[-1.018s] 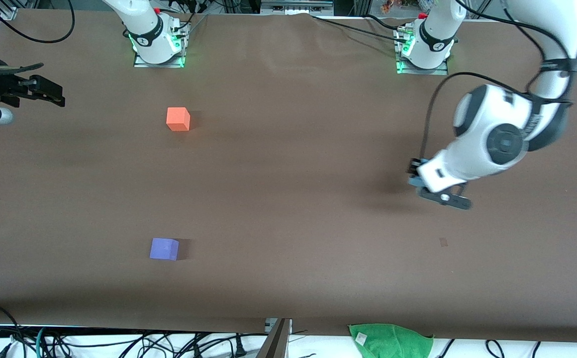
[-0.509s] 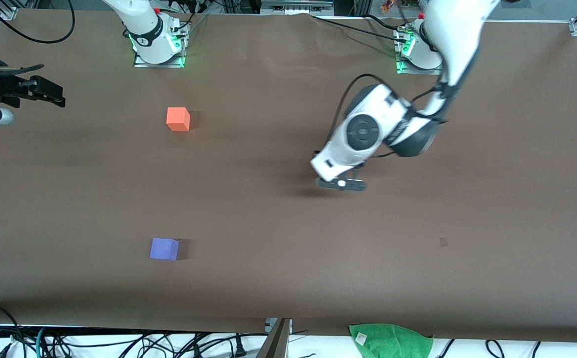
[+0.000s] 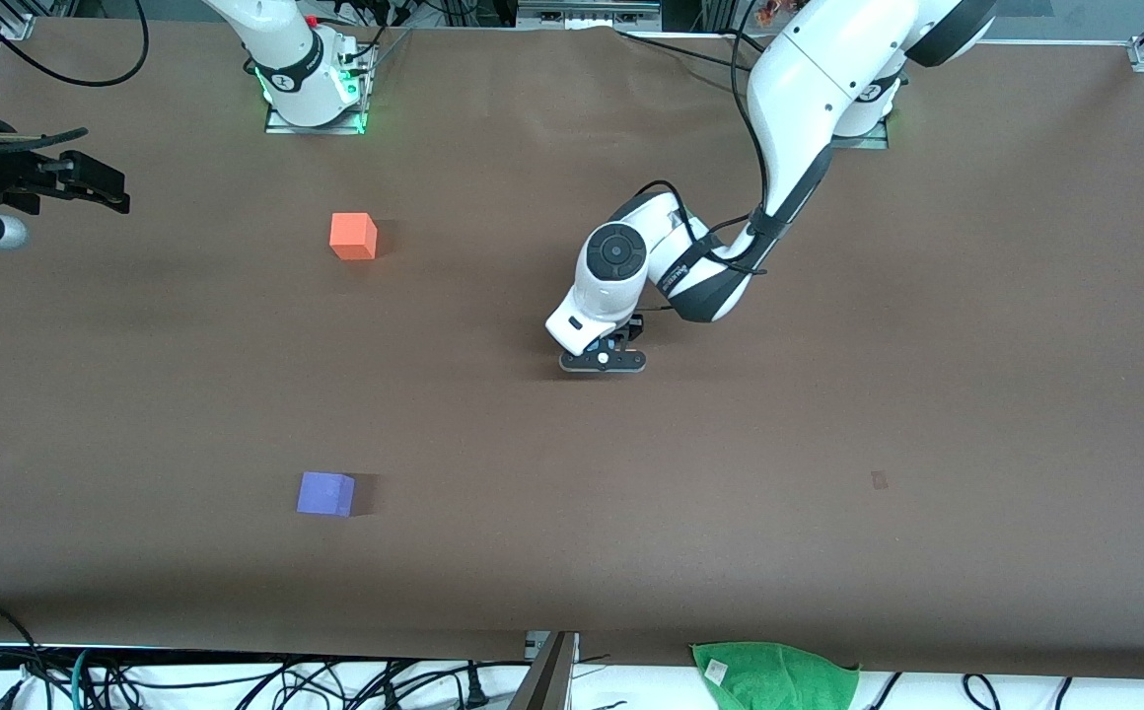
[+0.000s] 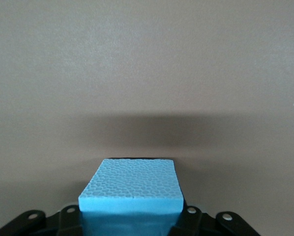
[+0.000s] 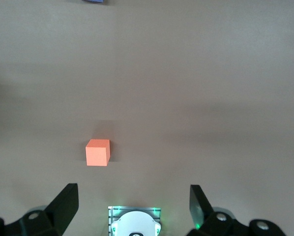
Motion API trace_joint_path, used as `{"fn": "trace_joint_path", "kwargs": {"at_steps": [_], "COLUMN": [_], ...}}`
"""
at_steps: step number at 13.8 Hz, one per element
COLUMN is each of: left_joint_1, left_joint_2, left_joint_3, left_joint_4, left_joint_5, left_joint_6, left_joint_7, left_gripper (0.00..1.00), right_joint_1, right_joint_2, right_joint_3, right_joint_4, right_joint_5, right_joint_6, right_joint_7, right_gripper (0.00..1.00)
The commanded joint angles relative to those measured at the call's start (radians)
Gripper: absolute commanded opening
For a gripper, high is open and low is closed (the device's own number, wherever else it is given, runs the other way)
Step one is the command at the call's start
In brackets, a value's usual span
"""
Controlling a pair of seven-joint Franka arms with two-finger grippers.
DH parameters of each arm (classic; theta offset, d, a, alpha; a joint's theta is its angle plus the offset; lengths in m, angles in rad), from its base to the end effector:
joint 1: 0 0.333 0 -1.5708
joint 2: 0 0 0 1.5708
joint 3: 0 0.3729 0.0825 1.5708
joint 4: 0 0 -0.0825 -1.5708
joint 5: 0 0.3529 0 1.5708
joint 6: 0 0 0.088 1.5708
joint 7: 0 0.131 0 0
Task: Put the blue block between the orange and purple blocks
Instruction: 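Carry the light-blue block with the left gripper toward the table middle, then release the blue block with the left gripper while the right gripper reaches out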
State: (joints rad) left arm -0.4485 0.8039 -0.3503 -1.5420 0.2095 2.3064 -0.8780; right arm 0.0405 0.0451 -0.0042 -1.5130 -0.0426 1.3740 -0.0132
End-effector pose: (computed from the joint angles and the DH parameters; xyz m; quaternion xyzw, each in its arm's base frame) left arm 0.5431 -0.4767 0.2343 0.9987 0.0200 -0.0301 0.0367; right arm 0.5135 0.0125 0.6440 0.9953 0.0224 -0.0916 0.0223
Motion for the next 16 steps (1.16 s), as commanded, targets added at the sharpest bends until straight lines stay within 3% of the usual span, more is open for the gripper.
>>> {"fn": "trace_joint_path", "kwargs": {"at_steps": [1, 4, 8, 11, 13, 16], "left_joint_1": [-0.007, 0.004, 0.056, 0.164, 0.241, 0.344], "left_joint_2": [-0.014, -0.067, -0.267, -0.396, -0.471, -0.56], "left_joint_3": [0.013, 0.005, 0.002, 0.001, 0.002, -0.001], "left_joint_4": [0.026, 0.026, 0.036, 0.042, 0.042, 0.042], "left_joint_5": [0.028, 0.019, -0.041, -0.044, -0.047, -0.048], "left_joint_6": [-0.018, -0.056, -0.309, -0.462, -0.542, -0.616], "left_joint_7": [-0.021, -0.015, -0.009, 0.062, 0.207, 0.292], "left_gripper": [1.0, 1.0, 1.0, 1.0, 1.0, 1.0], "right_joint_1": [-0.007, -0.005, 0.001, 0.002, 0.015, 0.096], "right_joint_2": [0.002, 0.01, 0.032, 0.055, 0.058, 0.084], "right_joint_3": [0.003, 0.003, 0.004, 0.009, 0.013, 0.013], "right_joint_4": [0.008, 0.008, 0.005, 0.005, 0.004, 0.005], "right_joint_5": [0.015, 0.015, 0.016, 0.018, 0.027, 0.052], "right_joint_6": [0.007, 0.007, 0.008, 0.008, 0.01, 0.036], "right_joint_7": [-0.018, -0.016, -0.014, -0.016, -0.016, 0.005], "right_gripper": [1.0, 1.0, 1.0, 1.0, 1.0, 1.0]}}
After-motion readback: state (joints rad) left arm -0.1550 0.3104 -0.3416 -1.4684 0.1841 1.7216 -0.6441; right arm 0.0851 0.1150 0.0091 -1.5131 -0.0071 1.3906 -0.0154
